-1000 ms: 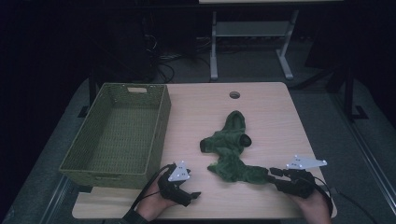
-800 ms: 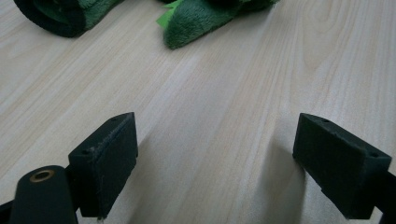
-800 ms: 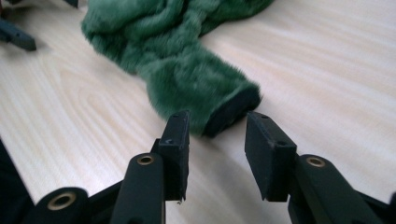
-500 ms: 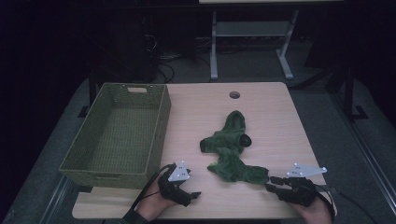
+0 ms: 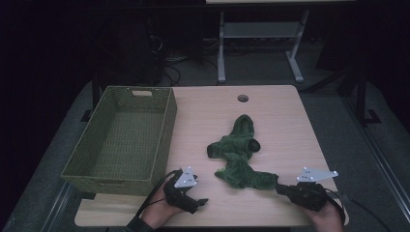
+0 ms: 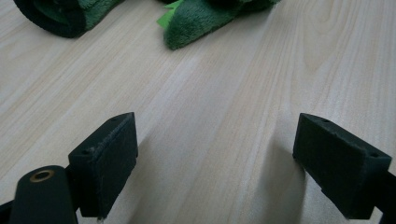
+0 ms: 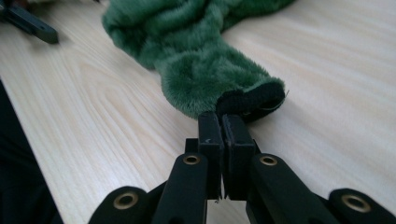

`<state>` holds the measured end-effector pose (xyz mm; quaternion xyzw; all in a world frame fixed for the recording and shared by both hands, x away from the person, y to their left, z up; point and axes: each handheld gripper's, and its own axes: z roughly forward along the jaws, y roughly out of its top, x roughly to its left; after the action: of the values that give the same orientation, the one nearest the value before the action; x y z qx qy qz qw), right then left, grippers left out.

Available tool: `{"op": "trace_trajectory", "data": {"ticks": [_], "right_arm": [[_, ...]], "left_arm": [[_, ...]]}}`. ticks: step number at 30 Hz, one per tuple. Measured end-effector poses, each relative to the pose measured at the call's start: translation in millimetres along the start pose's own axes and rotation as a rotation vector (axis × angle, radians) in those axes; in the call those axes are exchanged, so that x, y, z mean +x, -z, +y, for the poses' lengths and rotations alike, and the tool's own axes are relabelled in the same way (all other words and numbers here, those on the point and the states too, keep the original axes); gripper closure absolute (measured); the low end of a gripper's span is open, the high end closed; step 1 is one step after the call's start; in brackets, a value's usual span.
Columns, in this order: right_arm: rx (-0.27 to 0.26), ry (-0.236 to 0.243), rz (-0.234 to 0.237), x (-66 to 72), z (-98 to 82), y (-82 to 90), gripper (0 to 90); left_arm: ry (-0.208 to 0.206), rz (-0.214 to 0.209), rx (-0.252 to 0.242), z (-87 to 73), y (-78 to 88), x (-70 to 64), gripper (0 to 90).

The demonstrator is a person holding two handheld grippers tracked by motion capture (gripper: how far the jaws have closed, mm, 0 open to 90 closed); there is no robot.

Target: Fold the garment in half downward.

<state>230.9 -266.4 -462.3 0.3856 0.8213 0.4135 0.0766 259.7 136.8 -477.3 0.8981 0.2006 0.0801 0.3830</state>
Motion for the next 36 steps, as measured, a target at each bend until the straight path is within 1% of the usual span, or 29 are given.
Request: {"op": "trace_trajectory", "data": {"ticks": [6, 12, 18, 20, 22, 23, 24, 26, 28, 29, 32, 36], "right_arm": [[-0.042, 0.037, 0.009, 1.8, 9.9, 6.1, 88.0], [-0.074, 0.118, 0.022, 6.7, 27.0, 8.3, 88.0], [-0.090, 0.180, 0.043, 13.9, 44.0, 1.0, 88.0], [-0.096, 0.208, 0.053, 15.9, 52.4, -3.5, 88.0], [-0.098, 0.223, 0.069, 17.9, 60.0, -7.7, 88.0], [-0.096, 0.230, 0.080, 19.1, 63.7, -10.4, 88.0], [-0.093, 0.234, 0.088, 20.3, 66.3, -12.4, 88.0], [-0.086, 0.264, 0.111, 22.8, 74.6, -18.7, 88.1], [-0.075, 0.275, 0.129, 25.1, 80.7, -24.3, 88.1], [-0.069, 0.286, 0.135, 26.3, 84.1, -28.8, 88.1], [-0.051, 0.298, 0.157, 29.0, 93.4, -43.3, 88.0], [-0.041, 0.298, 0.165, 30.9, 103.1, -64.0, 90.0]], "left_arm": [[0.000, 0.000, 0.000, 0.0, 0.0, 0.0, 13.3], [-0.001, 0.000, 0.000, 0.1, -0.1, 0.1, 13.3], [-0.006, 0.000, 0.003, 0.2, 0.0, 0.3, 13.3], [-0.008, 0.001, 0.004, 0.3, 0.0, 0.5, 13.3], [-0.005, 0.000, 0.003, 0.3, -0.1, 0.3, 13.3], [0.000, 0.000, -0.002, 0.2, -0.3, 0.0, 13.3], [-0.006, 0.001, 0.002, 0.3, -0.1, 0.4, 13.3], [-0.005, 0.001, 0.002, 0.4, -0.2, 0.5, 13.3], [-0.012, 0.002, 0.005, 0.5, 0.0, 0.8, 13.3], [-0.008, 0.002, 0.002, 0.6, -0.2, 0.7, 13.2], [-0.009, 0.003, 0.002, 0.6, -0.3, 0.7, 13.3], [-0.009, 0.003, 0.002, 0.7, -0.4, 0.6, 13.3]]}}
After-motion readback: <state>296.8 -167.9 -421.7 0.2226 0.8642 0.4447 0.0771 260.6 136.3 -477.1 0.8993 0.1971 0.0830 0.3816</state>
